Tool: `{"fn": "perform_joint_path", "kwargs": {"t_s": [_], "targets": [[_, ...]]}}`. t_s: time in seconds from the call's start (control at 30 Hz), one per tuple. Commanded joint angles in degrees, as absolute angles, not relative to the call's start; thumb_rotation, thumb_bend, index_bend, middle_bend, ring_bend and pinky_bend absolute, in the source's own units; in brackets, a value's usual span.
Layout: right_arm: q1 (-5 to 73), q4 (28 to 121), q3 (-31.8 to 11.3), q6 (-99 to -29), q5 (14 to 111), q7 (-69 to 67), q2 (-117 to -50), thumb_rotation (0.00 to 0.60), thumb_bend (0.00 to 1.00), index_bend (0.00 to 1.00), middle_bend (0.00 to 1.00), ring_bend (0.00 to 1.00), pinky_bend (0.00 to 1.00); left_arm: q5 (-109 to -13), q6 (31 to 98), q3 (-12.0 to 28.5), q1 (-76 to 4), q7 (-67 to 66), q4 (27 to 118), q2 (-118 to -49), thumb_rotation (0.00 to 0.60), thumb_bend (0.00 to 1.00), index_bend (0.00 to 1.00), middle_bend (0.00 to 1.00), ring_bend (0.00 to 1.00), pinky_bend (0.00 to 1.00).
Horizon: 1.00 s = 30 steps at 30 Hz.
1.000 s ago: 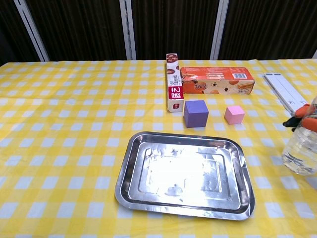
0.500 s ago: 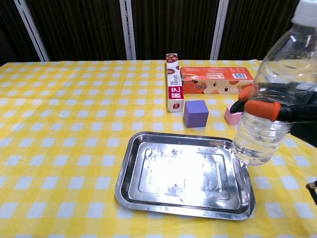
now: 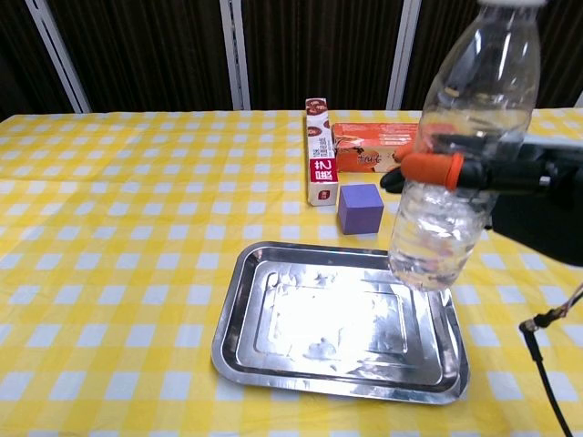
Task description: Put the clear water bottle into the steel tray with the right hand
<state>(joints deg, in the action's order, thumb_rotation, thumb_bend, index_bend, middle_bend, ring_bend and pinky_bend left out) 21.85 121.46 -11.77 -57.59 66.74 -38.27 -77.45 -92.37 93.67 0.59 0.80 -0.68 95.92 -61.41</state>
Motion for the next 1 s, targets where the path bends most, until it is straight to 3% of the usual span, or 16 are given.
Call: {"fn": "perform_joint_path", "kwargs": {"t_s": [0.03,0.17,0.43,0.63,1.0], "targets": [[22.2,127.6,-15.4,-58.5,65.4,-36.3,-71.9,0.600,0.58,0.73,0.52,0.20,0.00,-92.3,93.7,0.6,0.8,-0.9,96.0,-61.5,0.600,0.22,0.13,0.00,0.00,0.00],[22.0,134.8,-18.7,-60.0,65.1,-34.3,-65.7,0.600,0.58,0.73,0.52,0.20,0.00,-92.3,93.5,0.5,0.8,-1.5,96.2,-61.6,0.600,0.22,0.13,0.00,0.00,0.00],[21.7,135.0,-22.7,-59.0,66.3,-38.0,-58.2,0.600,0.58,0.73,0.52,0.20,0.00,-92.2,93.9,0.6,1.0,-0.9,96.2,-61.4,0.600,0.22,0.13,0.00,0.00,0.00],[20.8,134.9,-18.1,-56.0,64.5,-38.5,-58.1,0.600,0.58,0.73,0.52,0.20,0.00,-92.4,94.0,0.6,1.1,-0.8,96.2,-61.4,0.600,0.22,0.13,0.00,0.00,0.00],[20.2,118.9,-9.5,-49.3,67.7,-46.6,-71.8,0.600,0.58,0.73,0.52,0.20,0.00,-92.2,94.2,0.7,1.2,-0.4,96.2,-61.2,0.600,0.22,0.13,0.00,0.00,0.00]]}}
